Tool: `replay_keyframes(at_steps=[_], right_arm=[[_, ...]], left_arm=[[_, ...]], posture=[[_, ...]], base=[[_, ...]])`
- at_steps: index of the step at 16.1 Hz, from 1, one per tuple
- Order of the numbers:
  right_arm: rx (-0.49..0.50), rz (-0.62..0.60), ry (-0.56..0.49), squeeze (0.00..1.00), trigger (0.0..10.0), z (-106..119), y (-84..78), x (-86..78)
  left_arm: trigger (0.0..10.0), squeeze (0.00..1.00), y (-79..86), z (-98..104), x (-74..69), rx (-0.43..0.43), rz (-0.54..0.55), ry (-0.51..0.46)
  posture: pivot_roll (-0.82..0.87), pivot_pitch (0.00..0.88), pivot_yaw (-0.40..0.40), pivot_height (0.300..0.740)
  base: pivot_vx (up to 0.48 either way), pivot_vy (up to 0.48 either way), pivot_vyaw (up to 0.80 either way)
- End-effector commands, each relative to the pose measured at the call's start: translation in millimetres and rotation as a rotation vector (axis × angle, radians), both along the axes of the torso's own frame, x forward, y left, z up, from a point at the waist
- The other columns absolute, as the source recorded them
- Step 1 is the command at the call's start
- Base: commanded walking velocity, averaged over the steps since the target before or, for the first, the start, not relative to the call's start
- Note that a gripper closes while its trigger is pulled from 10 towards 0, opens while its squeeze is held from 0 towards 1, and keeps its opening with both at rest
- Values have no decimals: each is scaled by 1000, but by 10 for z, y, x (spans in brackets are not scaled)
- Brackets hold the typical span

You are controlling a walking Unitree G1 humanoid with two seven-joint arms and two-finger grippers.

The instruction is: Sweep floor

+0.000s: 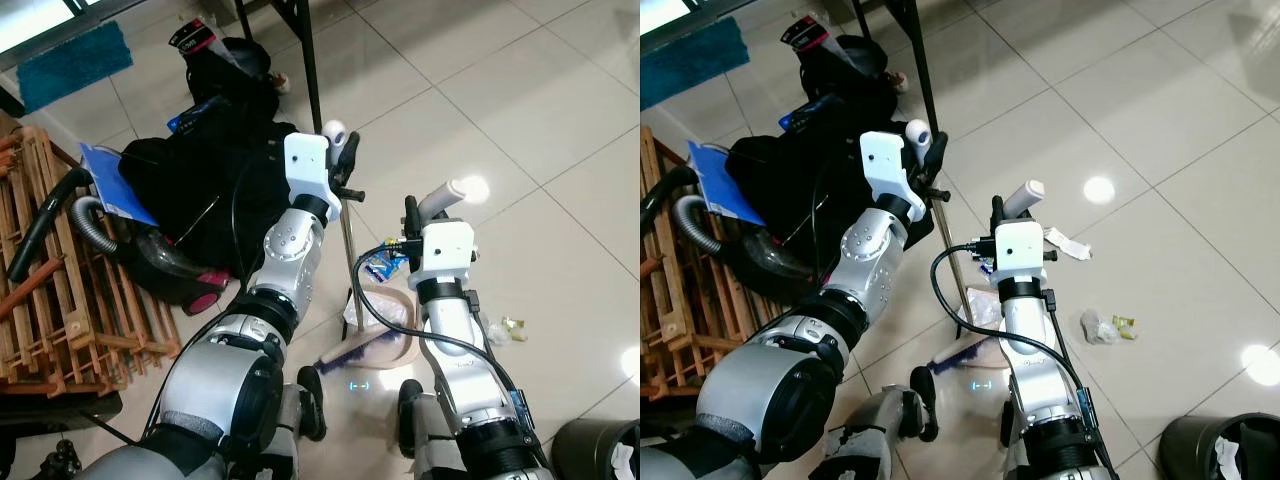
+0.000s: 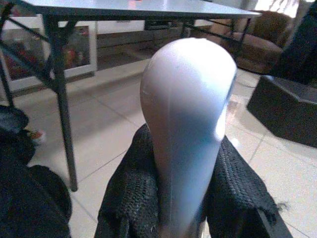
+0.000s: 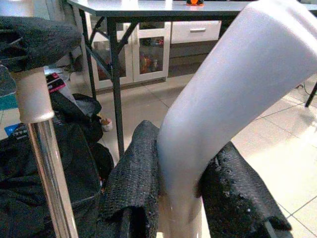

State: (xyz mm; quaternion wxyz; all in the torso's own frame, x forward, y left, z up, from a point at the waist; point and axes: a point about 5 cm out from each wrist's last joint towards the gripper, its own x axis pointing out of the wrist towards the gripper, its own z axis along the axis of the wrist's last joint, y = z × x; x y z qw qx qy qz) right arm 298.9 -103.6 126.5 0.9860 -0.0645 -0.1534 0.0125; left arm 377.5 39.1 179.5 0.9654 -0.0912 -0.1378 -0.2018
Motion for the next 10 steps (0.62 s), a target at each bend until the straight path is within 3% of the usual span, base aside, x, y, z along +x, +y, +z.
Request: replay_keyframes(at_steps=[1, 5, 8, 10], right_arm=[[8, 28, 131, 0, 10000, -246, 63, -59], [6, 15, 146, 0, 10000, -283, 7, -40], [1, 1, 148, 0, 10000, -281, -36, 33], [1, -7, 149, 0, 10000, -285, -67, 65]], left_arm=[[10000, 0, -246, -17, -100, -91, -76, 13], [10000, 0, -214, 341, -77, -108, -141, -158], [10000, 0, 104, 714, -42, -171, -177, -274], [10000, 0, 226, 805, -51, -168, -191, -306]], posture=[[49, 329, 153, 740], [68, 310, 152, 740], [86, 283, 149, 740], [89, 245, 147, 740]], base=[[0, 0, 0], [0, 0, 0], [0, 0, 0], [0, 0, 0]])
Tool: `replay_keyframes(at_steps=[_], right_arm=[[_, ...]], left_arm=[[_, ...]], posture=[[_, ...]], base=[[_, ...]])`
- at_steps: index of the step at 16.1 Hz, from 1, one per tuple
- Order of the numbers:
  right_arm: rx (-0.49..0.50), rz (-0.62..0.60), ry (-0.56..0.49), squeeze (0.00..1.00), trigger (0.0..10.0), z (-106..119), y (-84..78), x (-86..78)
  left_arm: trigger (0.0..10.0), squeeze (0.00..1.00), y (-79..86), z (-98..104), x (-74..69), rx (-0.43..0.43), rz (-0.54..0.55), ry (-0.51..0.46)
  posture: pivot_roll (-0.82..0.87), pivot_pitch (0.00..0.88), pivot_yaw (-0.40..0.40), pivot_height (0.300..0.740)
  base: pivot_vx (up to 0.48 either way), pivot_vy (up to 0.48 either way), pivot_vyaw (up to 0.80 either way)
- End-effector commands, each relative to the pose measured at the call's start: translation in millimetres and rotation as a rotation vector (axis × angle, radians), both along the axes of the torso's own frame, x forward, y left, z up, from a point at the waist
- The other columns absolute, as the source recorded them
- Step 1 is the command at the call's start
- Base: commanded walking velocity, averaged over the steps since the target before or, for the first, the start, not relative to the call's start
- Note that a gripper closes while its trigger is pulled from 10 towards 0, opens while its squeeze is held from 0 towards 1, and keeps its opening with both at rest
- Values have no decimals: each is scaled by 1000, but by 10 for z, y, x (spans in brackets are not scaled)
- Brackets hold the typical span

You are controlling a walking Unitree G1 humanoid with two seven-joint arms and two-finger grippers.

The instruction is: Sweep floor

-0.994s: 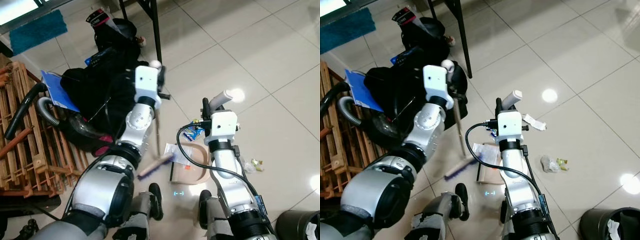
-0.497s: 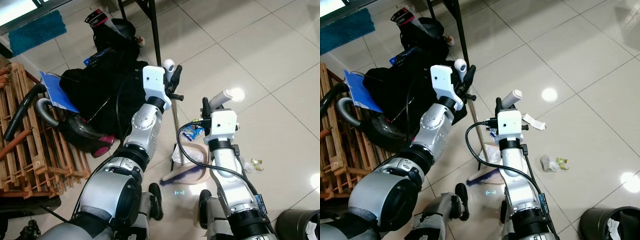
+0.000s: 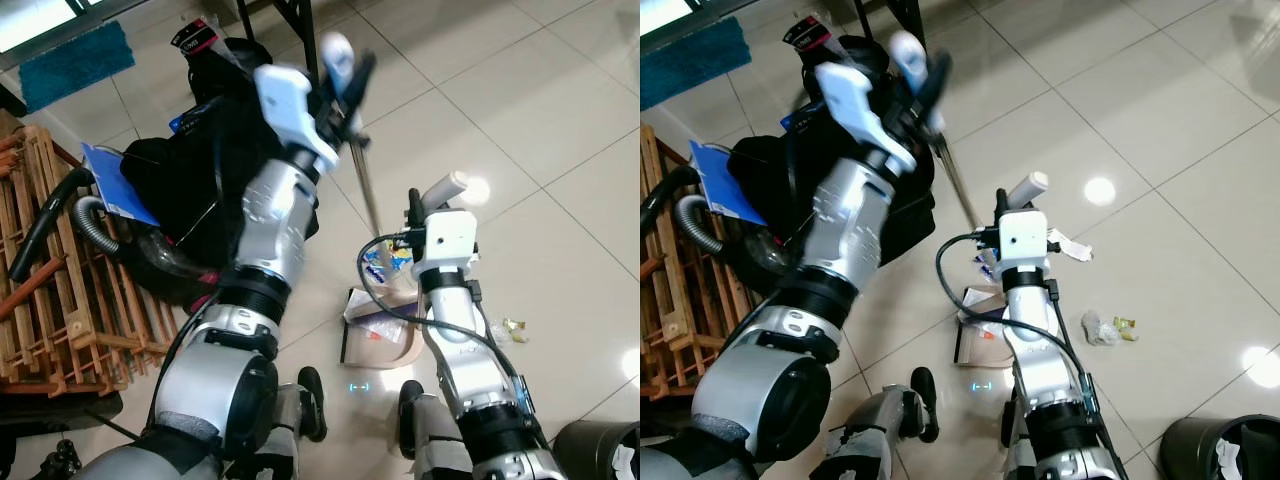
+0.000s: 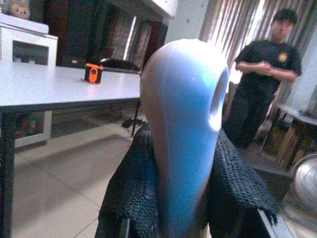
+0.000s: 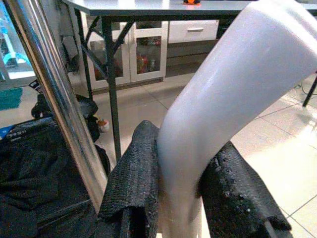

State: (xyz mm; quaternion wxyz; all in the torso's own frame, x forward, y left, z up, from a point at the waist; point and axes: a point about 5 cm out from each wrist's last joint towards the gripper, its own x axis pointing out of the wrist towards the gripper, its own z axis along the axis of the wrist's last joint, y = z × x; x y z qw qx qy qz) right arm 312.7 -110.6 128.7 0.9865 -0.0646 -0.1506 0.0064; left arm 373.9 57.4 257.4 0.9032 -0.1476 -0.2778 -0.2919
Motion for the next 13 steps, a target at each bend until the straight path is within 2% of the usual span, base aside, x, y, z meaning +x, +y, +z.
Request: replay_keyframes(at_steps=[1, 2, 3, 6, 7, 9, 11, 13], right_arm=[[0, 2, 144, 0, 10000, -306, -13, -67], [3, -7, 146, 0, 10000, -314, -52, -47], [2, -18, 147, 0, 10000, -322, -93, -33], [68, -58, 134, 0, 10000, -255, -221, -5], [132, -75, 124, 0, 10000, -201, -293, -16], [142, -114, 106, 0, 10000, -162, -374, -60], [168, -153, 75, 0, 10000, -61, -466, -151], [186, -194, 62, 0, 10000, 5, -568, -253]], left_arm=[[10000, 0, 110, 117, -44, -36, -16, -39], [10000, 0, 191, 232, -103, -42, -44, -67], [10000, 0, 249, 284, -158, -13, -56, -90], [10000, 0, 469, 262, -178, 151, 28, -111], [10000, 0, 583, 157, -196, 262, 72, -80], [10000, 0, 672, 84, -276, 280, 98, -58], [10000, 0, 791, -24, -331, 269, 201, -26], [10000, 0, 918, -139, -375, 296, 276, 4]], posture=[[94, 241, 145, 740], [102, 238, 145, 740], [102, 216, 145, 740], [64, 183, 159, 740], [24, 152, 179, 740], [-15, 136, 188, 740], [-53, 90, 188, 740], [-62, 49, 180, 740]], base=[[0, 0, 0], [0, 0, 0], [0, 0, 0], [0, 0, 0], [0, 0, 0], [0, 0, 0], [0, 0, 0], [0, 0, 0]])
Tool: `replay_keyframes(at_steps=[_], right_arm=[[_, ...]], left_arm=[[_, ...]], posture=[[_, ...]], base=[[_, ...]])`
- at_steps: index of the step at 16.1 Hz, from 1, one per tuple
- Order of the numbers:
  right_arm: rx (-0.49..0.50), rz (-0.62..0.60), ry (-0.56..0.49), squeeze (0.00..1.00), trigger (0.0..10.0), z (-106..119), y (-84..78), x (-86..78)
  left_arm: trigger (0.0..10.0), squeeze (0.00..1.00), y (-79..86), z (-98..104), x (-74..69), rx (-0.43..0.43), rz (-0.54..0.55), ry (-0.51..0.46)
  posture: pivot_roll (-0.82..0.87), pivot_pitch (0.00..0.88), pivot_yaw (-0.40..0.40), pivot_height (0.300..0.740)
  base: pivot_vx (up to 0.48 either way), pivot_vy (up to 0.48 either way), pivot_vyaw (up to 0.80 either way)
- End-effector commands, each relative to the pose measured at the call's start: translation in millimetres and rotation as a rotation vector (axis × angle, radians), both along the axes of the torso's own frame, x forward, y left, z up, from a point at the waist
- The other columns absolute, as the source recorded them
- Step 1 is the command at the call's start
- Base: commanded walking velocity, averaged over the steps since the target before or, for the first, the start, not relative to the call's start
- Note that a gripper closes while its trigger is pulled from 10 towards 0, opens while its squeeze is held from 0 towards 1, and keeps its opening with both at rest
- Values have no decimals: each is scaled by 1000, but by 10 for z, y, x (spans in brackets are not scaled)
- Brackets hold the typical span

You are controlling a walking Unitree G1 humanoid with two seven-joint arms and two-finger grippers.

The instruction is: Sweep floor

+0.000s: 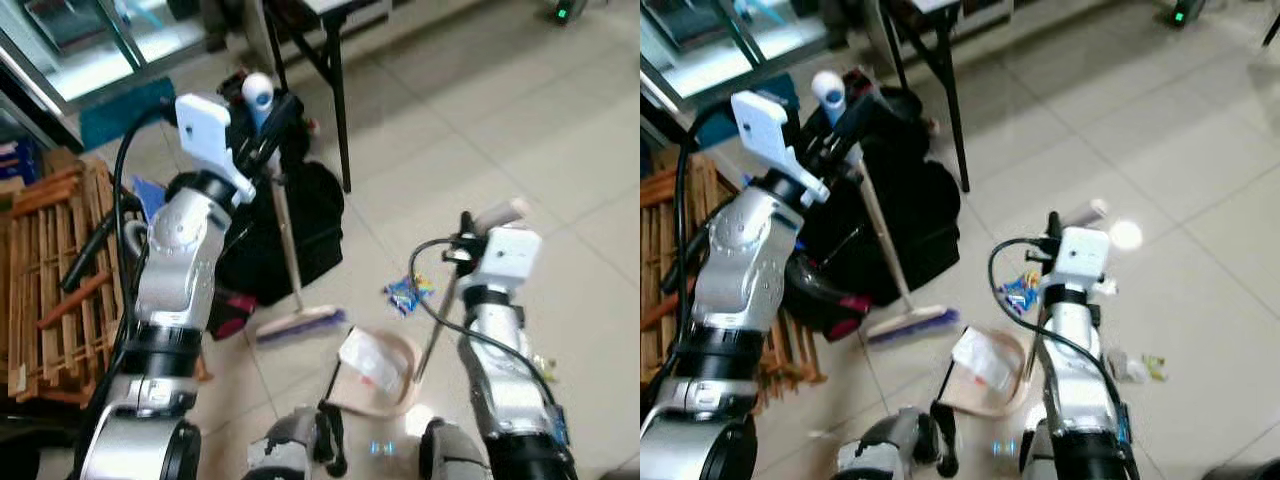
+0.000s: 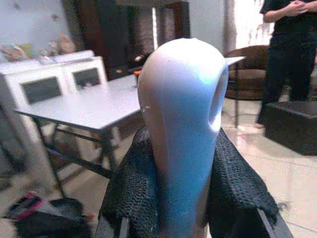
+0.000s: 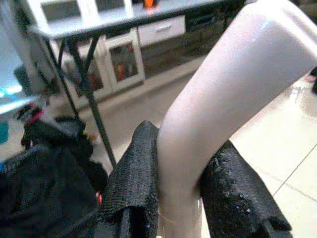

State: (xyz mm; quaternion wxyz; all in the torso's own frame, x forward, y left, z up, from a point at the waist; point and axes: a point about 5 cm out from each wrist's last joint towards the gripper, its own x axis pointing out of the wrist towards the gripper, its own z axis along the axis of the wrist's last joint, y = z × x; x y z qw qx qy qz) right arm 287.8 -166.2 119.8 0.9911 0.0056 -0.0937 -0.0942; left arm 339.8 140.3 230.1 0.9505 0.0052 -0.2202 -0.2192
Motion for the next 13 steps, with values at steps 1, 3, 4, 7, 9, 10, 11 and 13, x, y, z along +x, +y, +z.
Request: replay_keyframes(at_steps=[1, 3, 4, 7, 9, 10, 11, 13], right_arm=[[18, -39, -41, 0, 10000, 132, -79, -64], [7, -57, -67, 0, 10000, 303, -172, -176], [0, -52, -84, 0, 10000, 419, -184, -212], [-33, -34, -73, 0, 10000, 612, -199, -215], [-54, -51, -51, 0, 10000, 737, -243, -169], [-53, -36, -40, 0, 10000, 836, -252, -158], [-58, -12, -32, 0, 10000, 936, -259, -139], [-57, 23, -30, 0, 10000, 1066, -287, -105]], left_arm=[[10000, 0, 159, 92, -70, 32, 76, -52], [10000, 0, 346, 16, -123, 54, 153, -12], [10000, 0, 437, -69, -153, 54, 199, 35], [10000, 0, 499, -486, -264, 13, 267, 240], [10000, 0, 418, -675, -325, 77, 225, 317], [10000, 0, 390, -744, -355, 84, 245, 356], [10000, 0, 349, -802, -386, 75, 253, 395], [10000, 0, 232, -812, -460, 146, 223, 398]], posture=[[-64, 50, 181, 740], [-80, 30, 172, 740], [-89, 24, 162, 740], [-96, 0, 119, 740], [-126, 0, 95, 740], [-124, 0, 81, 740], [-110, 0, 71, 740], [-76, 0, 75, 740]], base=[[0, 0, 0], [0, 0, 0], [0, 0, 0], [0, 0, 0], [0, 0, 0], [0, 0, 0], [0, 0, 0], [0, 0, 0]])
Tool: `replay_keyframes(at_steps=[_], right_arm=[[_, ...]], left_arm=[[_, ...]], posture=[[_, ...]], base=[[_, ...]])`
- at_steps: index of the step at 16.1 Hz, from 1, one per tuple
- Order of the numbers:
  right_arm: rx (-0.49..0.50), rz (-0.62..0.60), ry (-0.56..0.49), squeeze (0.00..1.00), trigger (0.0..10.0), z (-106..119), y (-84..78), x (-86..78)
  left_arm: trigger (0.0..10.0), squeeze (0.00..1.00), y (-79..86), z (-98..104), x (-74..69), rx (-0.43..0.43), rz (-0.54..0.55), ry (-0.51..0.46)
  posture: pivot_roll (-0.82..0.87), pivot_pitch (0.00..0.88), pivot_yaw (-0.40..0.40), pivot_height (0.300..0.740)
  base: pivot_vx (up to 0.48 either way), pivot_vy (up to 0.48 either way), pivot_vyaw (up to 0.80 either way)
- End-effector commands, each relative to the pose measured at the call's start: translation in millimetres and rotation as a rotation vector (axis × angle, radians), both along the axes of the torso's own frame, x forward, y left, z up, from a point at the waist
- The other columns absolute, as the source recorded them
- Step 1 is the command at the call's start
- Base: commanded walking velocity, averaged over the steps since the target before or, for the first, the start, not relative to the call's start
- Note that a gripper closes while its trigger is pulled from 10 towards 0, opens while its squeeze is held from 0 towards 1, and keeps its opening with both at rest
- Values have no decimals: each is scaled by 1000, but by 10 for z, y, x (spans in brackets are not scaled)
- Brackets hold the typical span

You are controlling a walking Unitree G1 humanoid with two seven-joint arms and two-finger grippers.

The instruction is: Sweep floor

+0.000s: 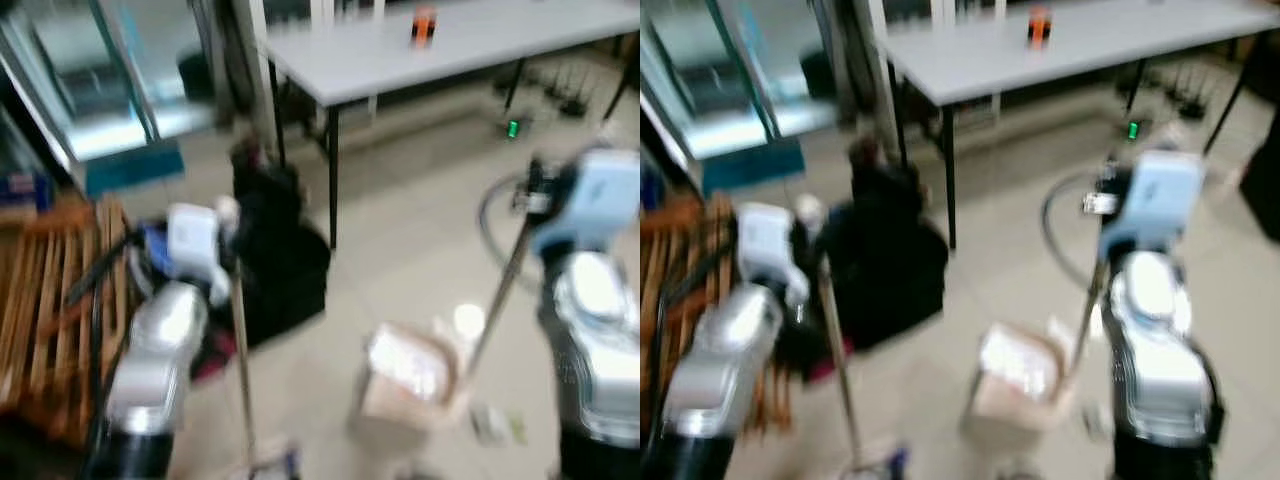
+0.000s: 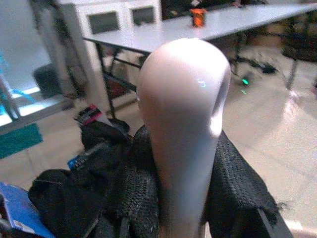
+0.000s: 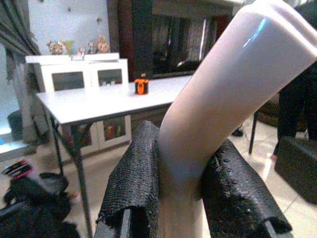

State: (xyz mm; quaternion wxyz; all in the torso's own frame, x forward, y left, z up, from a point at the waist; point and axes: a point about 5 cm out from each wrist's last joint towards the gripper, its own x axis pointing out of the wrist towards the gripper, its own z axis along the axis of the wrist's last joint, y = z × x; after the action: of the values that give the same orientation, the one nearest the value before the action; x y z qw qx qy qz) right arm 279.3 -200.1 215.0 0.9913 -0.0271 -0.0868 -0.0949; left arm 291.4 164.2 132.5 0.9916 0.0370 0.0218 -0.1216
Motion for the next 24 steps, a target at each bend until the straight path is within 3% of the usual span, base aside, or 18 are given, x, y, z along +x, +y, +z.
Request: replay_keyframes(at_steps=[1, 6, 8, 12, 16, 20, 24], right_arm=[[-5, 34, -43, 0, 10000, 167, 30, 10], [63, 6, -34, 0, 10000, 291, -25, 1], [78, 4, -27, 0, 10000, 316, -18, -14], [50, 25, -32, 0, 10000, 423, -33, -10], [46, 23, -54, 0, 10000, 590, -64, -26], [55, 22, -69, 0, 10000, 679, -82, -18], [67, -1, -109, 0, 10000, 793, -177, 0]], left_arm=[[10000, 0, -34, 185, 8, 44, -12, -61], [10000, 0, -142, 250, -55, 10, -89, -46], [10000, 0, -170, 259, -71, 43, -87, -51], [10000, 0, -195, 204, -188, 43, -96, -32], [10000, 0, -175, 148, -212, 17, -33, -19], [10000, 0, -87, 140, -269, 21, 40, -13], [10000, 0, -116, 125, -279, 34, -4, 15]], posture=[[-72, 3, 86, 740], [-69, 23, 114, 740], [-73, 27, 118, 740], [-95, 14, 132, 740], [-110, 7, 64, 740], [-107, 13, 44, 740], [-103, 12, 70, 740]], base=[[0, 0, 0], [0, 0, 0], [0, 0, 0], [0, 0, -800], [0, 0, -800], [0, 0, -800], [0, 0, -800]])
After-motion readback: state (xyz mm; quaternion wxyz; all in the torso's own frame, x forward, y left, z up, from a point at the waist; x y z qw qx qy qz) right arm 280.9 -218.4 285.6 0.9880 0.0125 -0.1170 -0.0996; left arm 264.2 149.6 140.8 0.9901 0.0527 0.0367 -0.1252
